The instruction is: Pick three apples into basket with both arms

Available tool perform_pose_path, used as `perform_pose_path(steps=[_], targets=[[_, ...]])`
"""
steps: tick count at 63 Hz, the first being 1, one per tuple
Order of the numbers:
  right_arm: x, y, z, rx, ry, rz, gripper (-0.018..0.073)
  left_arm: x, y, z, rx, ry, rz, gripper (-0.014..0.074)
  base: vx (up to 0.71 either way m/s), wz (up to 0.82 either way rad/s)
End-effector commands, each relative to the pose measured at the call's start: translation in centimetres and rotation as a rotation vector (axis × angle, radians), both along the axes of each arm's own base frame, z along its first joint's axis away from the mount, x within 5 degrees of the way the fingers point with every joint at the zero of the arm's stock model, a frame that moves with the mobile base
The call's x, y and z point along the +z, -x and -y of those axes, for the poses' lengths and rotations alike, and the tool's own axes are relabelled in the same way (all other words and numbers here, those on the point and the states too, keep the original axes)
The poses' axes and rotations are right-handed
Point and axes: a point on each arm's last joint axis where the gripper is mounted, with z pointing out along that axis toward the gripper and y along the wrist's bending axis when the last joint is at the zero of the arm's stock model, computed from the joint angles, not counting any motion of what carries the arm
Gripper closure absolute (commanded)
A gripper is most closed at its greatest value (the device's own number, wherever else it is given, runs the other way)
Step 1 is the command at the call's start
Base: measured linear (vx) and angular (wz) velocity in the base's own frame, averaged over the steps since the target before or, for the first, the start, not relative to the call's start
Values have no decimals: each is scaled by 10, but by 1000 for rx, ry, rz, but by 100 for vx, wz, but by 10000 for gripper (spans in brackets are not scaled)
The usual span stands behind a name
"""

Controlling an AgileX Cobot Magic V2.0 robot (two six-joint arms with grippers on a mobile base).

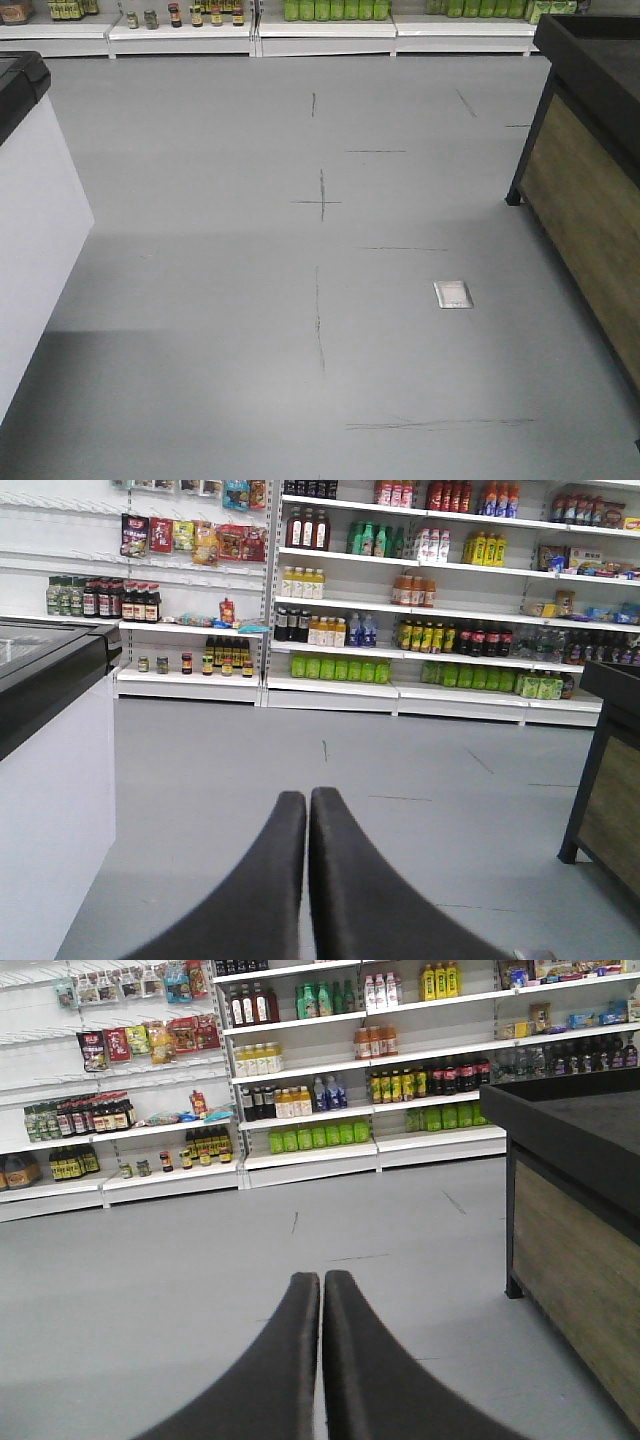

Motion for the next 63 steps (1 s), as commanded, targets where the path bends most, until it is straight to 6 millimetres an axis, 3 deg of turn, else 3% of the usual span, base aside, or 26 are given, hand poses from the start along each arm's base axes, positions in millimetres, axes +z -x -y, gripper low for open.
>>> perform_pose_path(steps=[1,63], targets=[[3,1,-1,4,11,70,564,16,3,-1,11,3,113,602,0,0],[3,1,-1,4,11,70,564,16,3,-1,11,3,113,602,0,0]])
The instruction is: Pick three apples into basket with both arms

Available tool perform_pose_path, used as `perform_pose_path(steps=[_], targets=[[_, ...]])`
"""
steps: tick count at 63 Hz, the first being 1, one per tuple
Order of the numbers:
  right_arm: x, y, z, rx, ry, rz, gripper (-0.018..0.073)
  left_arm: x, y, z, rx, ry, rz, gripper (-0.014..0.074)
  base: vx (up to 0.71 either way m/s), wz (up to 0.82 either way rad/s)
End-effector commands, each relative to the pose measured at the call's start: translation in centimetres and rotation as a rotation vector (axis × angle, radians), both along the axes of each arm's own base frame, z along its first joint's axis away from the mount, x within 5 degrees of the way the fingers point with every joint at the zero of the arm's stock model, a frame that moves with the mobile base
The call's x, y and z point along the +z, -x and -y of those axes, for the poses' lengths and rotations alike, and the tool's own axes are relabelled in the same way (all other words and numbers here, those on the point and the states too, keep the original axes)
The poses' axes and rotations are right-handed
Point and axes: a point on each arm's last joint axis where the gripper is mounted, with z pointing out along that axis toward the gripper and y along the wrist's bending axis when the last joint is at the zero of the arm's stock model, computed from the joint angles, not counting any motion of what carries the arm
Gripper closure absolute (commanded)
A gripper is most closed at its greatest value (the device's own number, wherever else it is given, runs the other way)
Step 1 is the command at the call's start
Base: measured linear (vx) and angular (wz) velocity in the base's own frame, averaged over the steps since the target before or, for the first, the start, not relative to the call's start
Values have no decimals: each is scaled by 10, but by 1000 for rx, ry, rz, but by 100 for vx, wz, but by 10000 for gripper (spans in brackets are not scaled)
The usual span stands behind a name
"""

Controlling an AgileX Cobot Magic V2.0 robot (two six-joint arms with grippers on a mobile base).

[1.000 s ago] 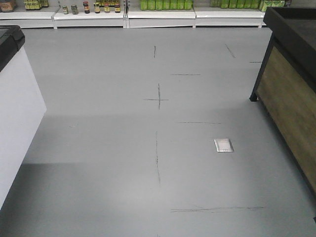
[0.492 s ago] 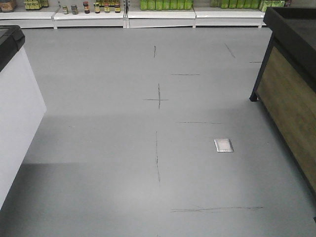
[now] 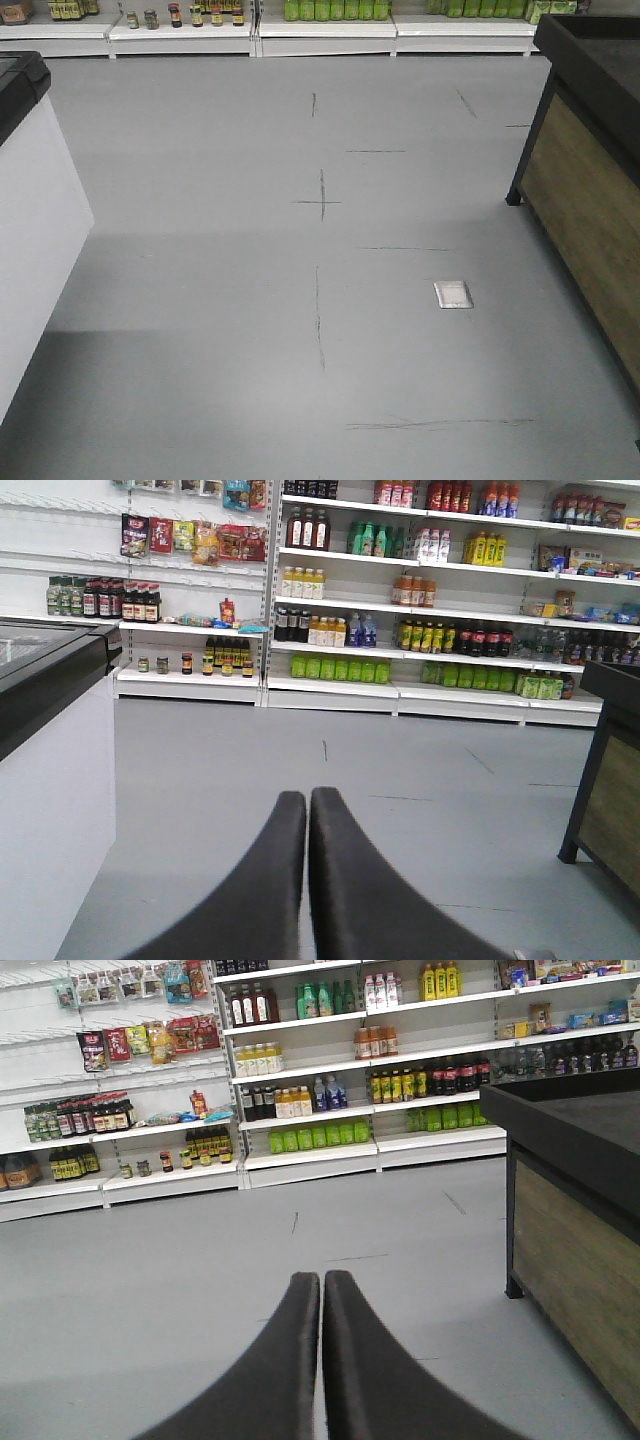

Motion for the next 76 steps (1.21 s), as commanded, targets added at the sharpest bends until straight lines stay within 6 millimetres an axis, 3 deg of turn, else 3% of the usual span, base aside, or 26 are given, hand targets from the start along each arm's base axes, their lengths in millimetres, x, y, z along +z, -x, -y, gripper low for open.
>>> perform_pose_path(steps=[1,76], targets=[[3,1,-1,4,11,70,564,16,3,-1,11,3,113,602,0,0],[3,1,-1,4,11,70,564,16,3,-1,11,3,113,602,4,0]])
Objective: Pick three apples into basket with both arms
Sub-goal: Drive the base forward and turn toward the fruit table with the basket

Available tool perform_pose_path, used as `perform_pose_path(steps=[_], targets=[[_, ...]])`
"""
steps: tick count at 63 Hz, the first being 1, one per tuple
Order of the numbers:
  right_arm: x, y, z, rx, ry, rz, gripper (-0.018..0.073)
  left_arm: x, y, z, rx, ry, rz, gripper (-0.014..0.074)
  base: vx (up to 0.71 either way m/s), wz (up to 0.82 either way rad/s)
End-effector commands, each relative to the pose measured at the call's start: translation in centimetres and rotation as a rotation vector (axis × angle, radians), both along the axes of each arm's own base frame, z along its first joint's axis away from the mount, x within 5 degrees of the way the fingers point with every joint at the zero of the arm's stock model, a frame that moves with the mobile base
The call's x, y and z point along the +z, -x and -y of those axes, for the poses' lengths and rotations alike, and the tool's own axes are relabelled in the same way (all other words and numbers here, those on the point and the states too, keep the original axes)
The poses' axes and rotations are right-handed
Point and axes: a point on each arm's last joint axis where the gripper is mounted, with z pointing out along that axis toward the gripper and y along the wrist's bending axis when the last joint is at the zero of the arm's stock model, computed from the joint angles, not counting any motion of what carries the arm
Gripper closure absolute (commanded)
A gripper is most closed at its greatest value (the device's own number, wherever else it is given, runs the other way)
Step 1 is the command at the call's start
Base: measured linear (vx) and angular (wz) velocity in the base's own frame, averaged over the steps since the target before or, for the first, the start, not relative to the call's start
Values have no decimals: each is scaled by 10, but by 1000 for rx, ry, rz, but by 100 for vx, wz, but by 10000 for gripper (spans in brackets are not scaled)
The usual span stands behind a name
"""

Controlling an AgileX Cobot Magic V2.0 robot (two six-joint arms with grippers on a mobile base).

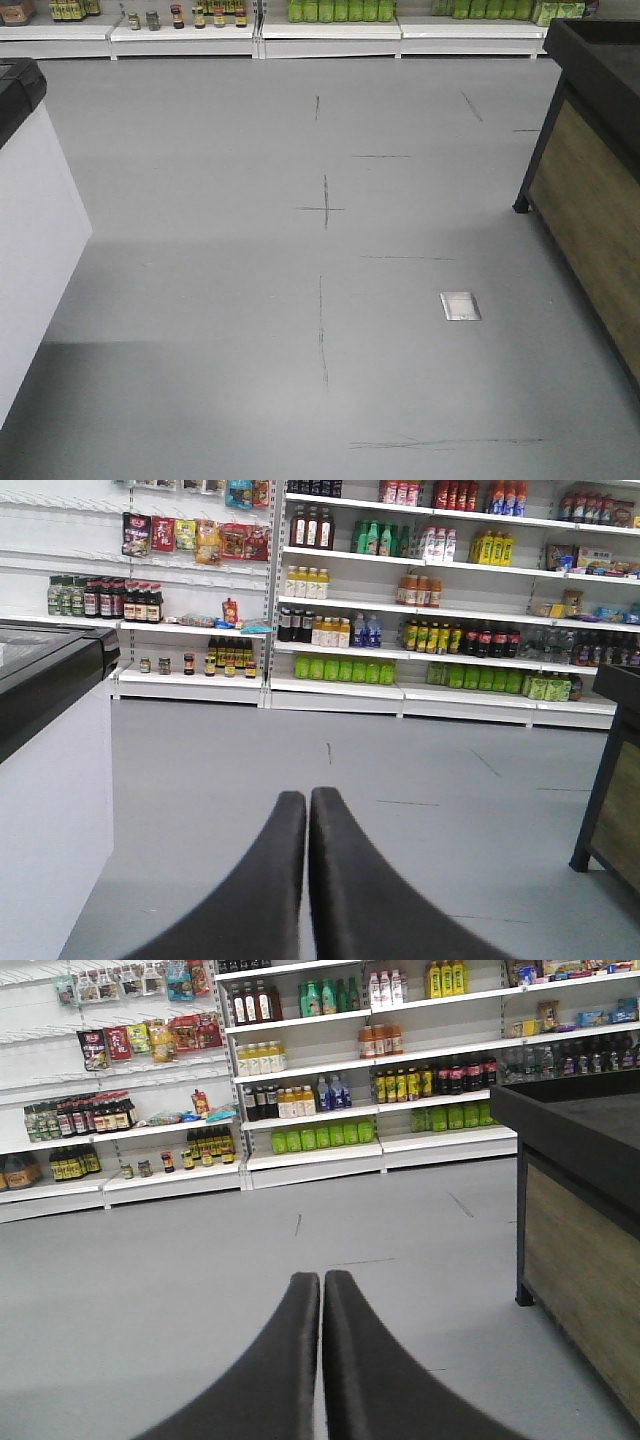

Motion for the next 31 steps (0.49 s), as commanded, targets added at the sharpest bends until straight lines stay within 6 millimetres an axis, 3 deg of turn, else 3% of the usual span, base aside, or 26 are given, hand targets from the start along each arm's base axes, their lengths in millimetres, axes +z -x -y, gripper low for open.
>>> perform_pose_path(steps=[1,31], targets=[[3,1,-1,4,11,70,564,16,3,-1,11,3,113,602,10,3],[3,1,-1,4,11,70,564,16,3,-1,11,3,113,602,11,7]])
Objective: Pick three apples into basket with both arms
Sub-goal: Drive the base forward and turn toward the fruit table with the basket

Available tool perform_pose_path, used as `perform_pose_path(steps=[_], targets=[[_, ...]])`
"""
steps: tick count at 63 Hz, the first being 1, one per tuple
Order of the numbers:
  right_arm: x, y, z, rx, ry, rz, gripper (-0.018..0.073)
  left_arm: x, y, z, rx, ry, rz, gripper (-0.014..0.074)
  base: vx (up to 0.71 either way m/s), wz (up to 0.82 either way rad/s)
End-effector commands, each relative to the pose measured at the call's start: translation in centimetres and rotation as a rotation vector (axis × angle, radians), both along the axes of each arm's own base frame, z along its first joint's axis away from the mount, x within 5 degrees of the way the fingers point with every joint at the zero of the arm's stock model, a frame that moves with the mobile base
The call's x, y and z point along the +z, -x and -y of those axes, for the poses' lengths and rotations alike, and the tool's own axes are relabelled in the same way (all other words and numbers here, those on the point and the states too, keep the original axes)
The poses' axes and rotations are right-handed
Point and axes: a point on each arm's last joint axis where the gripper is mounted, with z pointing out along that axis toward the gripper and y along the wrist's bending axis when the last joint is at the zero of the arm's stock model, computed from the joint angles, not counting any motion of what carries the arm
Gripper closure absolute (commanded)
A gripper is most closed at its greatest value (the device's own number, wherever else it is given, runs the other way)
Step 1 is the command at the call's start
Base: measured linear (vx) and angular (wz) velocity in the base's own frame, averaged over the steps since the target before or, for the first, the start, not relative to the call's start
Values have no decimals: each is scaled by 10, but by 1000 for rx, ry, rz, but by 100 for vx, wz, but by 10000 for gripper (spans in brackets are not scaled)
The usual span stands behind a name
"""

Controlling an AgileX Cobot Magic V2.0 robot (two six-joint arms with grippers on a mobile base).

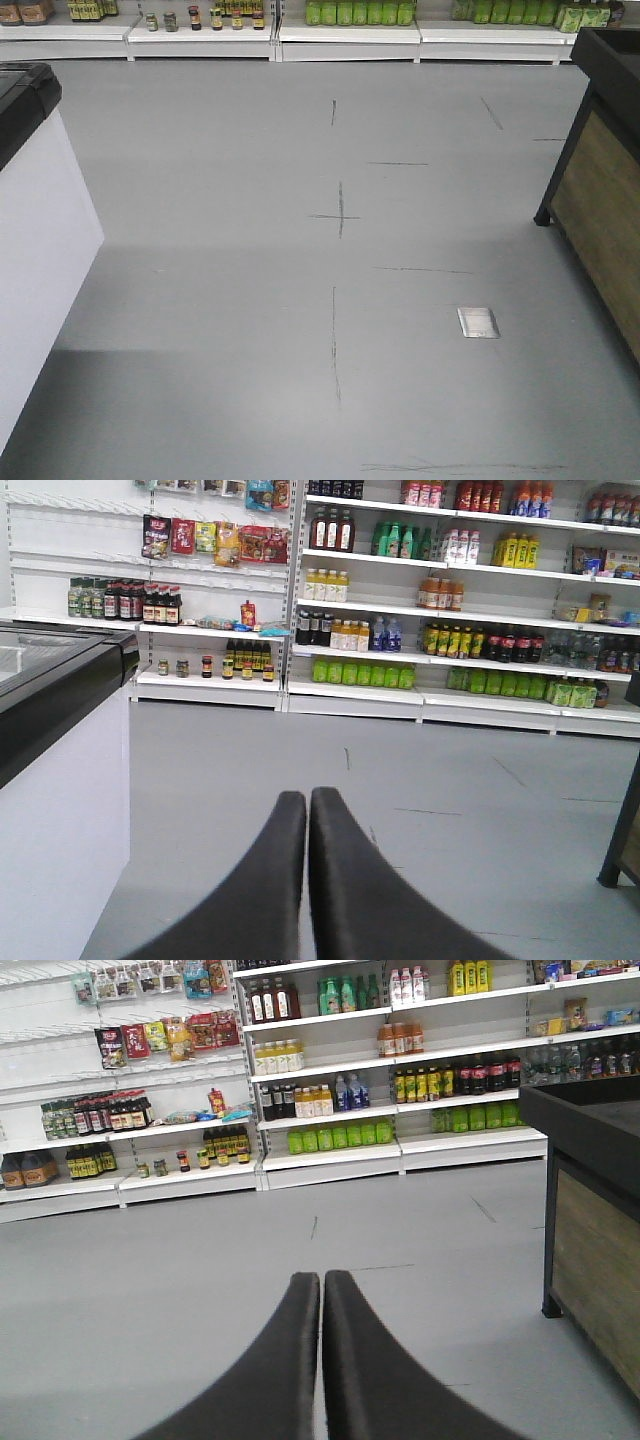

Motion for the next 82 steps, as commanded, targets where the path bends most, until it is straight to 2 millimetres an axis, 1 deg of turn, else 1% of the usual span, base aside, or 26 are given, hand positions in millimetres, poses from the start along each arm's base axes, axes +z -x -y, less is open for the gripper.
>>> perform_pose_path(steps=[1,82], targets=[[3,1,-1,4,11,70,564,16,3,-1,11,3,113,602,12,-2],[3,1,-1,4,11,70,564,16,3,-1,11,3,113,602,19,-5]])
